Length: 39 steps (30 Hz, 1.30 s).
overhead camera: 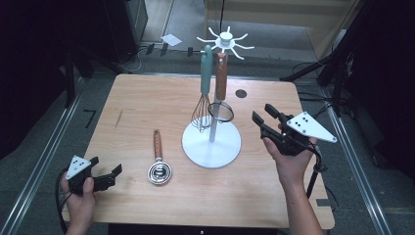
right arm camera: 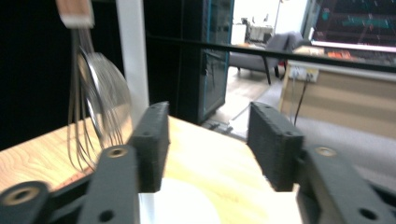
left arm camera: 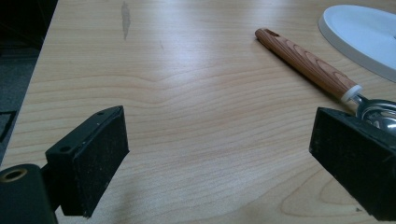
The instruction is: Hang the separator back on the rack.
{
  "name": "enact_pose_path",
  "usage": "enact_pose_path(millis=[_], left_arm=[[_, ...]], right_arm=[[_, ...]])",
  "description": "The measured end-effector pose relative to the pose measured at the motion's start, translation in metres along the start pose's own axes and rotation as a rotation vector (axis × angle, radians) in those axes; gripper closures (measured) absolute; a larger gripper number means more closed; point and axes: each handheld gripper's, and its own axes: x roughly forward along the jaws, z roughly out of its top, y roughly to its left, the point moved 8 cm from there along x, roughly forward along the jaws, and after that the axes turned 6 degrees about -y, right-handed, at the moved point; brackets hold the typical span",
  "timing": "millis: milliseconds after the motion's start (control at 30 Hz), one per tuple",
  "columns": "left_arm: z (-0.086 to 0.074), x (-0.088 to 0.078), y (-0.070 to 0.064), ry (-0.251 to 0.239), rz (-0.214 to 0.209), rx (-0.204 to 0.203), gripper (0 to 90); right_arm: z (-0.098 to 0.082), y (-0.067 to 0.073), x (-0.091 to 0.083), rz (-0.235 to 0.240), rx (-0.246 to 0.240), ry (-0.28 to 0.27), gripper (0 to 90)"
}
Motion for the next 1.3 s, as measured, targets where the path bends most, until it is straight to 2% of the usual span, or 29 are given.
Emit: enact_pose_path(millis=[133,267,367,400,600,767,933,1000,1167,1300], left_arm=[[0.000,-0.001,-0.001,-0.008,-0.004,0.009,5.0],[0.001,-0.002,-0.005,-0.009,-0.016,0.037,5.2],[0.001,-0.002,-0.004,0.010,0.023,0.054,11.0],[0.001,-0.002,-0.004,0.009,0.027,0.050,14.7],[0.002,-0.004,-0.006,0.009,0.030,0.053,21.2],[0.003,-0.002,-0.016,0.008,-0.026,0.048,35.1],[0.003,0.001,-0.024,0.017,-0.075,0.036,44.2],[0.002,0.001,-0.028,0.019,-0.118,0.009,48.7],[0.003,0.000,-0.036,0.014,-0.173,-0.004,56.8],[0.004,-0.001,-0.044,0.017,-0.206,-0.003,58.8]], right_arm=[[-0.023,-0.007,-0.008,-0.031,0.022,0.040,40.0],[-0.042,-0.014,-0.017,-0.051,0.037,0.070,37.2],[-0.057,-0.019,-0.026,-0.069,0.064,0.087,36.0],[-0.061,-0.021,-0.029,-0.075,0.070,0.091,35.8],[-0.086,-0.029,-0.048,-0.112,0.097,0.127,35.7],[-0.106,-0.031,-0.063,-0.157,0.129,0.157,35.5],[-0.121,-0.030,-0.078,-0.184,0.143,0.178,35.5],[-0.127,-0.029,-0.082,-0.202,0.149,0.196,35.5],[-0.139,-0.025,-0.089,-0.206,0.164,0.228,35.4],[-0.143,-0.023,-0.089,-0.203,0.168,0.240,35.4]])
